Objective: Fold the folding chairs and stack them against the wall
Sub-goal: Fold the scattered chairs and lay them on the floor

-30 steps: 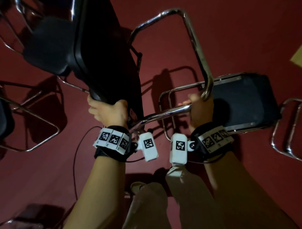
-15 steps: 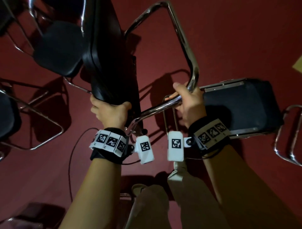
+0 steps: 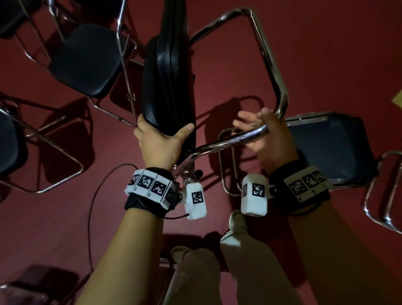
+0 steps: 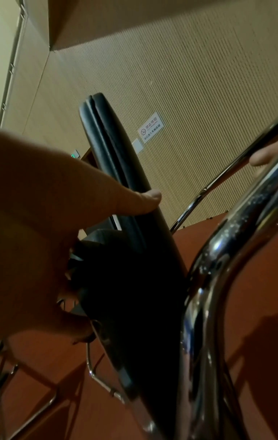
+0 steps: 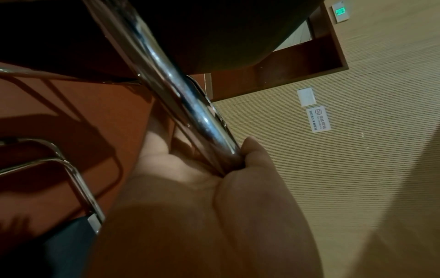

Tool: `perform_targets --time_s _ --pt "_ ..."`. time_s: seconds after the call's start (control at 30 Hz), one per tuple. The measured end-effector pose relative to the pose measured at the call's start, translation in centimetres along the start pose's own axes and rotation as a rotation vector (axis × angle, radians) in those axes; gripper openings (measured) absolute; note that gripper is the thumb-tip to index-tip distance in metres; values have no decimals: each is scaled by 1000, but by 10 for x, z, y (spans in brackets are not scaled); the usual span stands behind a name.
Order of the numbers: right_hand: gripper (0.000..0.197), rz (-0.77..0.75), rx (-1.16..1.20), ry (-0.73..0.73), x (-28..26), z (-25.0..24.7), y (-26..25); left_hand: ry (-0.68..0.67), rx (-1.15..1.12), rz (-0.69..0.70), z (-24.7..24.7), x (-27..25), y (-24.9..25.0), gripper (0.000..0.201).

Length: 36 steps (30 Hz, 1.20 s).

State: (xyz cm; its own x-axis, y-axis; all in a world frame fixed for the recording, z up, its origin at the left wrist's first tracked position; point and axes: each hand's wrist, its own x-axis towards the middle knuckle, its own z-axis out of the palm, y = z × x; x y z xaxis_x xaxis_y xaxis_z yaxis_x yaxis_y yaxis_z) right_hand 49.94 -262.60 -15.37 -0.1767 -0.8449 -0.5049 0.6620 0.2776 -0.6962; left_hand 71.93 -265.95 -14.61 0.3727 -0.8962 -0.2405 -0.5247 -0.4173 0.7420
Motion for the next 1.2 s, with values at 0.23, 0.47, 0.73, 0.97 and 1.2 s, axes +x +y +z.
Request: perform_targets --time_s 0.23,0.47,0.73,0.97,1.2 --pt "16 3 104 -75 3 -2 -5 -34 -31 43 -1 11 2 133" --pt "93 -62 -91 167 6 2 -16 -83 -126 6 3 28 2 93" --pt "23 -18 -162 265 18 -53 -12 -189 7 76 46 20 42 74" --pt "55 -94 -64 230 21 -59 -29 -374 81 144 83 -8 57 80" --pt "18 -143 -221 232 20 -43 -48 -531 -11 84 99 -21 55 66"
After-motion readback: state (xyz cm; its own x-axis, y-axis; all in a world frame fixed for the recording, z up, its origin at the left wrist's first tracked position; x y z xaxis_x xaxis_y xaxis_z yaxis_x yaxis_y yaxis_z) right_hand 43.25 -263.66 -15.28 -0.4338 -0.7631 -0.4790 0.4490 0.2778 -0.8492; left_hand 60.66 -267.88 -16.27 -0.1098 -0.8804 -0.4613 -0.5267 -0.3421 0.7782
